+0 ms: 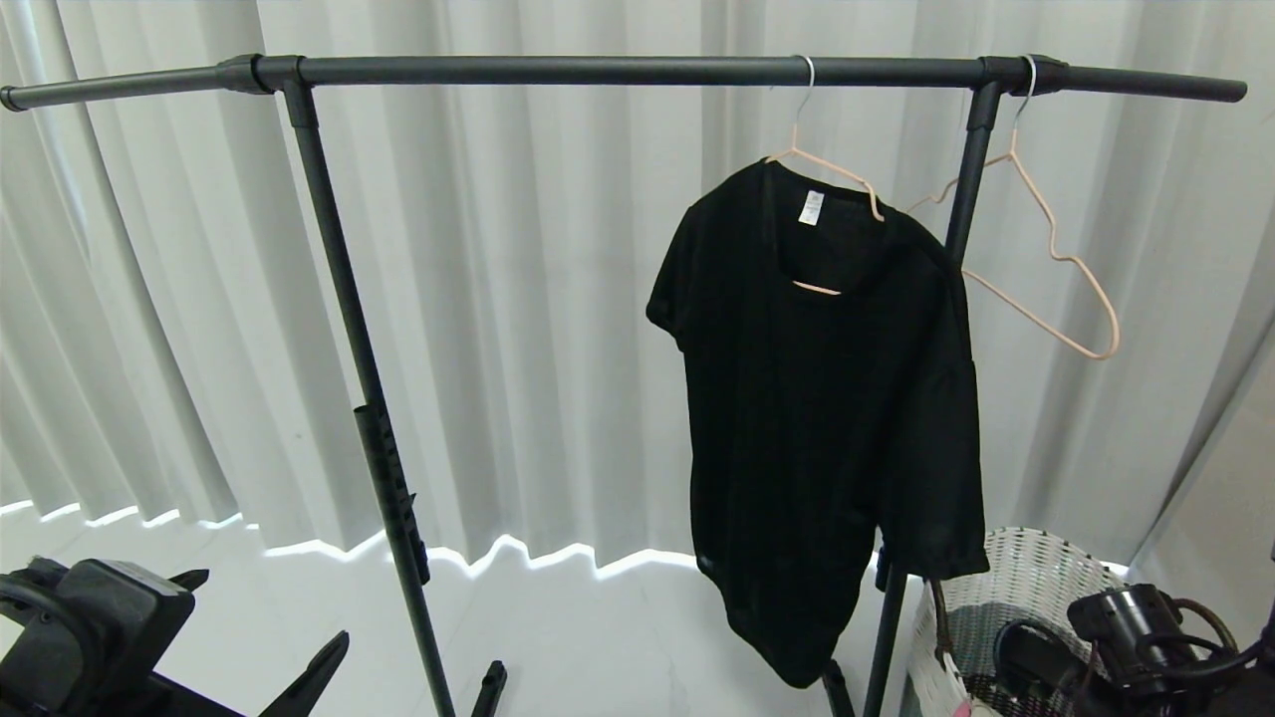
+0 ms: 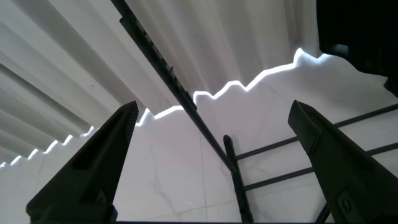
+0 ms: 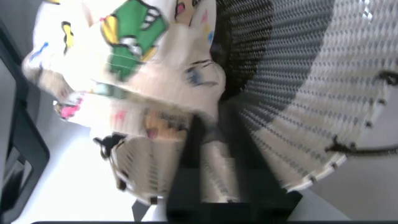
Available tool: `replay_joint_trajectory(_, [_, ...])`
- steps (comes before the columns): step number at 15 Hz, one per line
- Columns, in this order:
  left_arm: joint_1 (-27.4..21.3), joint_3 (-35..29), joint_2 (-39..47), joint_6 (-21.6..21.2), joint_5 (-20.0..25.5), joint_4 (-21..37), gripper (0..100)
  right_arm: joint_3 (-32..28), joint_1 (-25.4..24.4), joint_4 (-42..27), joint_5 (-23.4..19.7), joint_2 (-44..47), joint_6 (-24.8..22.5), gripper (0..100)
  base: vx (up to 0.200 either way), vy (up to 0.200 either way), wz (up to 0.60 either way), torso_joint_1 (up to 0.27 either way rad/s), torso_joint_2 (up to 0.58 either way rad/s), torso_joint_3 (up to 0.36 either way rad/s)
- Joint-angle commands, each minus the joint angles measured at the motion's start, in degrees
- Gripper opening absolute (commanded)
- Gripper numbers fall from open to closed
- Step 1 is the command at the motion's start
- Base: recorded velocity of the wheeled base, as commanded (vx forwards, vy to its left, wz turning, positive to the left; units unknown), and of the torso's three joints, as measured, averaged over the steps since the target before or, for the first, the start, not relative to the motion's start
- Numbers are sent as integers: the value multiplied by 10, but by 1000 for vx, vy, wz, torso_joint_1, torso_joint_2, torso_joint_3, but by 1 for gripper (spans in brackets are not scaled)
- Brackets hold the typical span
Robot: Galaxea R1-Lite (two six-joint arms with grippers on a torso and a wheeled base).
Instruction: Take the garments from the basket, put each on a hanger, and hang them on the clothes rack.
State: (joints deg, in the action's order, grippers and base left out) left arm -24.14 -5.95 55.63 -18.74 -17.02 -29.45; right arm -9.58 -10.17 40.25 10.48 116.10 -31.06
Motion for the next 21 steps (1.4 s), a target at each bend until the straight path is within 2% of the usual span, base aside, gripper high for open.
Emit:
replay_joint_trajectory(1, [0, -1, 0, 0, 0, -1, 100, 19, -1, 0, 1, -51, 5, 0, 0, 0, 0, 0, 0, 0])
replay_joint_trajectory(3, [0, -2, 0, 1, 0, -1, 100, 11, -13, -3, 1, -111, 5, 0, 0, 0, 0, 0, 0, 0])
replay_joint_trajectory(5, [-1, -2, 1, 0, 1, 0, 100, -31, -33, -34, 2, -167, 5, 0, 0, 0, 0, 0, 0, 0])
replay_joint_trajectory(6, [-1, -6, 2, 0, 1, 0, 100, -68, -47, -86, 2, -204, 5, 0, 0, 0, 0, 0, 0, 0])
replay_joint_trajectory(9, [-1, -18, 3, 0, 1, -1, 100, -203, -108, -309, 1, -322, 8, 0, -67, 0, 0, 1, 1, 1])
replay_joint_trajectory(11, [-1, -16, 3, 3, 1, 0, 100, -267, -129, -383, 1, -366, 8, 0, -200, 0, 0, 0, 2, -5])
replay_joint_trajectory(17, [-2, -23, 24, 4, 49, 0, 100, -380, -189, -462, 2, -402, 8, 0, -200, 0, 0, 2, 2, 0])
replay_joint_trajectory(19, [-3, -51, 47, 5, 51, 0, 100, -410, -196, -476, 2, -401, 7, 0, -200, 0, 0, 0, 0, 2])
replay_joint_trajectory(21, [-2, -78, 84, 42, 53, 0, 100, -430, -199, -492, 2, -402, 7, 0, -100, 0, 0, 4, 1, -4])
